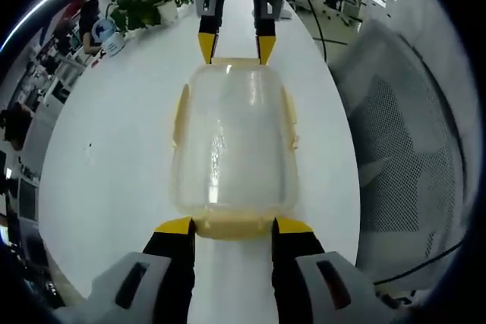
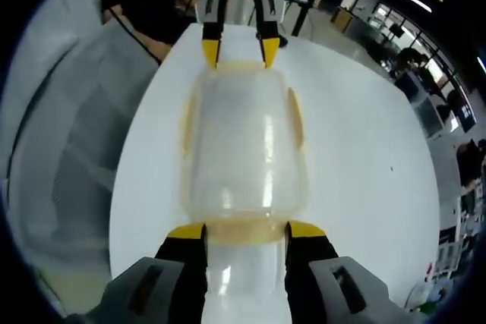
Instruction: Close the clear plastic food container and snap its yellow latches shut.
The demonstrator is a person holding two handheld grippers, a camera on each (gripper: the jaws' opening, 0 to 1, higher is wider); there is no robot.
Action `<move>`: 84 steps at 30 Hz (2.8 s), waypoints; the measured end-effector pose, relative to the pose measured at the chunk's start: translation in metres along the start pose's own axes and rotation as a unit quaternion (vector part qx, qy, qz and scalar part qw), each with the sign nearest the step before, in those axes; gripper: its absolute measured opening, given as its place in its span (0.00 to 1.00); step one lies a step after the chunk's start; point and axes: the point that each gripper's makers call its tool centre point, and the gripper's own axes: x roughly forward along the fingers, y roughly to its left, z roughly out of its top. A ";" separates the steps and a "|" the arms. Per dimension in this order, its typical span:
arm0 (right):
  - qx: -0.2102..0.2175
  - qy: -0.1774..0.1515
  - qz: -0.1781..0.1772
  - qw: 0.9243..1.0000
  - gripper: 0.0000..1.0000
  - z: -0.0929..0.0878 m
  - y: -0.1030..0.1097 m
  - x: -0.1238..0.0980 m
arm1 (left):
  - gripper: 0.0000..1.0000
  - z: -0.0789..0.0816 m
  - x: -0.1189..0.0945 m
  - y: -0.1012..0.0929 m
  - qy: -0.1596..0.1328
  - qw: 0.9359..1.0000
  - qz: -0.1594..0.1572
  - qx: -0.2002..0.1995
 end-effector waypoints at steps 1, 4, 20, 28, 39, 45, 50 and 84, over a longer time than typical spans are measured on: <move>0.000 0.001 0.000 1.000 0.38 -0.001 0.000 0.000 | 0.39 0.001 0.001 0.000 0.000 1.000 -0.001 -0.001; 0.002 0.001 0.001 1.000 0.38 -0.007 -0.001 -0.002 | 0.39 0.004 0.003 0.000 -0.002 1.000 -0.001 -0.001; 0.006 -0.002 0.006 1.000 0.38 -0.029 -0.002 -0.009 | 0.39 0.026 0.013 0.001 -0.002 1.000 -0.005 -0.003; 0.007 0.001 0.007 1.000 0.38 -0.043 -0.001 -0.013 | 0.39 0.039 0.021 -0.002 -0.007 1.000 -0.004 -0.001; 0.012 0.004 0.004 1.000 0.38 -0.063 0.000 -0.022 | 0.39 0.058 0.030 -0.002 -0.015 1.000 -0.005 0.003; 0.012 0.006 0.004 1.000 0.38 -0.073 -0.001 -0.026 | 0.39 0.067 0.035 -0.001 -0.019 1.000 -0.006 0.003; 0.013 0.007 0.005 1.000 0.38 -0.082 -0.003 -0.030 | 0.39 0.077 0.039 0.000 -0.022 1.000 -0.007 0.003; 0.028 0.007 0.025 0.999 0.38 -0.111 -0.004 -0.035 | 0.39 0.101 0.055 0.002 -0.022 1.000 -0.022 0.005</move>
